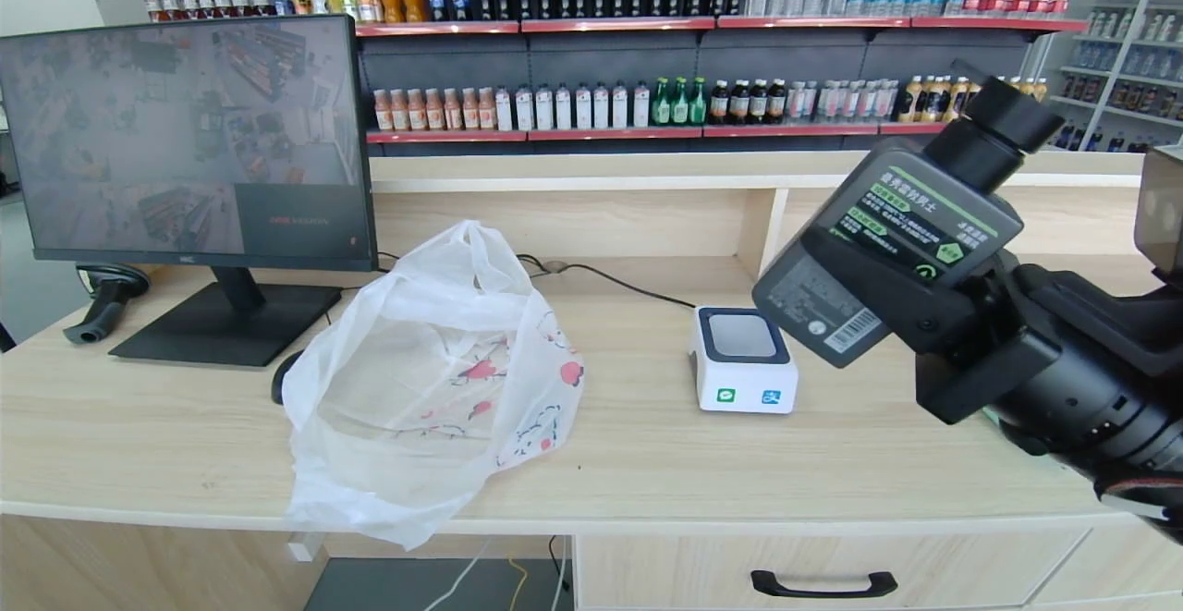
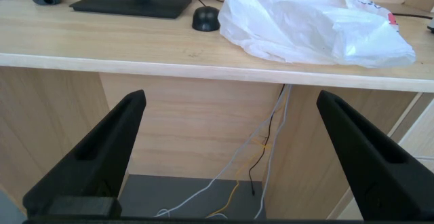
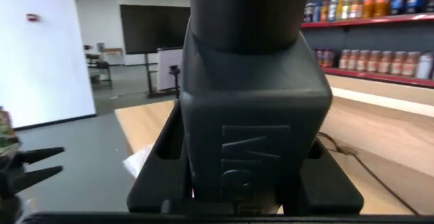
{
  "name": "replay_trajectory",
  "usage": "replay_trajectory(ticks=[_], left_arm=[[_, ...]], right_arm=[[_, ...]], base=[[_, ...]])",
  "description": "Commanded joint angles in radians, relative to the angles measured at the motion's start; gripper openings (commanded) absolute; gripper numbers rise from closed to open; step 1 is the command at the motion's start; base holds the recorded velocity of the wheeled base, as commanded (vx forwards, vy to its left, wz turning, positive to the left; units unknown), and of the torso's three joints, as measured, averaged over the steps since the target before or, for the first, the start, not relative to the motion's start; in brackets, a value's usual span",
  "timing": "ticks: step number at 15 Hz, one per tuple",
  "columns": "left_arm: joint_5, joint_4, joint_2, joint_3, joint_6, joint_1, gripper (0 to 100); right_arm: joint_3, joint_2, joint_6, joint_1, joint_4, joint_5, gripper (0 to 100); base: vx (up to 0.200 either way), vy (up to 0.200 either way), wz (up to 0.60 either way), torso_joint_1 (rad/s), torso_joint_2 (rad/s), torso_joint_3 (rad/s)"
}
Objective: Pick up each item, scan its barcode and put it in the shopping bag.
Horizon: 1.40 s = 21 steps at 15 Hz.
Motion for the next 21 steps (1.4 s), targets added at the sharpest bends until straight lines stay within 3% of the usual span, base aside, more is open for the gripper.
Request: replay_trajectory(ticks=[1,3,6,10,15,18,21], left_arm=[[0.0,-0.001,0.0,0.0,0.0,0.0,100],[0.0,-0.001,0.0,0.0,0.0,0.0,100],[0.0,-0.001,0.0,0.0,0.0,0.0,100],[0.0,-0.001,0.0,0.0,0.0,0.0,100],[0.0,0.001,0.0,0.0,-0.002,0.0,100],[0.0,0.001,0.0,0.0,0.0,-0.002,100],[0.0,0.001,0.0,0.0,0.0,0.0,100]], right_arm=[[0.034,0.006,-0.041,0.0,-0.002,-0.093,0],[0.046,0.01,-0.081,-0.022,-0.002,-0.202,0],[0.054,0.023,-0.159,-0.126,-0.002,-0.354,0],[0.088,0.055,-0.193,-0.253,-0.002,-0.363,0],[0.081,0.087,-0.162,-0.259,-0.002,-0.363,0],[0.083,0.09,-0.159,-0.269,-0.002,-0.363,0],[0.074,0.103,-0.153,-0.272,-0.002,-0.363,0]], base=[[0.0,0.0,0.0,0.0,0.0,0.0],[0.0,0.0,0.0,0.0,0.0,0.0],[0.0,0.0,0.0,0.0,0.0,0.0],[0.0,0.0,0.0,0.0,0.0,0.0],[0.0,0.0,0.0,0.0,0.0,0.0],[-0.2,0.0,0.0,0.004,0.0,-0.001],[0.0,0.0,0.0,0.0,0.0,0.0]])
